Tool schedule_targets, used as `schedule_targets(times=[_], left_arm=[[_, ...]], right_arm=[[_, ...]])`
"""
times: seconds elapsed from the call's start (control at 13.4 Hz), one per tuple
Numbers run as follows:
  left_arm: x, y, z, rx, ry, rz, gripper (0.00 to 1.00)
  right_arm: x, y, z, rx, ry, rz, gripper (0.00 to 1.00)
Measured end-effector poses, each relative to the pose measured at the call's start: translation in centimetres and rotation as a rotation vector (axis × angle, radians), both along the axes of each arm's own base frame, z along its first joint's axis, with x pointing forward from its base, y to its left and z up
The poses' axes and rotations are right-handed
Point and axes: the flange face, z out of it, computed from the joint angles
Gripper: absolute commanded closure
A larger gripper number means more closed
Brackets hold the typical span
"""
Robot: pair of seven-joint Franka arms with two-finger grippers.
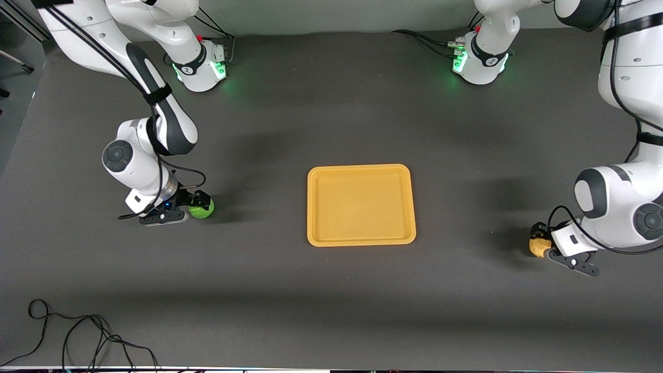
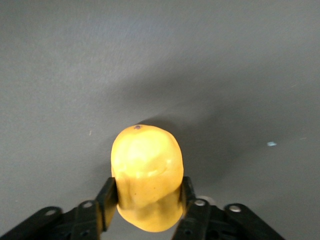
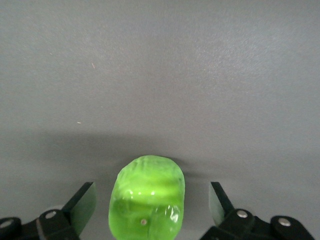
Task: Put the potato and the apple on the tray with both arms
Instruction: 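Grasp the apple with the right gripper while the left gripper lifts the potato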
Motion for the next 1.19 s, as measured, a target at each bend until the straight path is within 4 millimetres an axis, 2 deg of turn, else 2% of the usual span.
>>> schedule_targets(times=[0.15, 0.3, 0.37, 0.52, 0.6, 0.75, 0.9, 0.97, 1.04, 1.19], left_arm=[[0.8, -2.7, 2.0, -0.034, 0.04, 0.063, 0.83], [1.2, -7.6, 3.5, -0.073, 0.066, 0.165, 0.83], [1.2, -10.6, 4.1, -0.092, 0.078, 0.225, 0.82], [0.7, -17.4, 4.8, -0.112, 0.105, 0.322, 0.82], [0.2, -20.6, 5.1, -0.111, 0.119, 0.358, 0.82], [-1.4, -27.0, 5.2, -0.095, 0.149, 0.411, 0.82], [-4.0, -33.4, 4.2, -0.063, 0.182, 0.428, 0.82], [-5.2, -35.9, 3.6, -0.05, 0.192, 0.428, 0.81], [-6.2, -37.5, 3.1, -0.04, 0.199, 0.433, 0.8], [-7.3, -39.4, 2.0, -0.034, 0.199, 0.439, 0.8]], right_arm=[[0.0, 0.0, -1.5, 0.001, -0.014, -0.001, 0.0], [-0.2, 0.0, -2.9, 0.0, -0.002, -0.002, 0.0], [-0.4, 0.0, -3.4, -0.001, 0.008, -0.001, 0.02], [-0.7, -0.1, -4.0, -0.003, 0.03, -0.001, 0.39], [-0.8, -0.1, -4.1, -0.004, 0.041, -0.001, 0.5], [-0.7, 0.0, -3.8, -0.004, 0.043, -0.001, 0.53], [0.2, 0.0, -1.5, -0.004, 0.049, 0.0, 0.53], [1.0, 0.1, 0.8, -0.004, 0.06, 0.001, 0.53], [1.9, 0.3, 3.9, -0.004, 0.077, 0.002, 0.53], [3.4, 0.3, 11.5, -0.004, 0.111, 0.004, 0.53]])
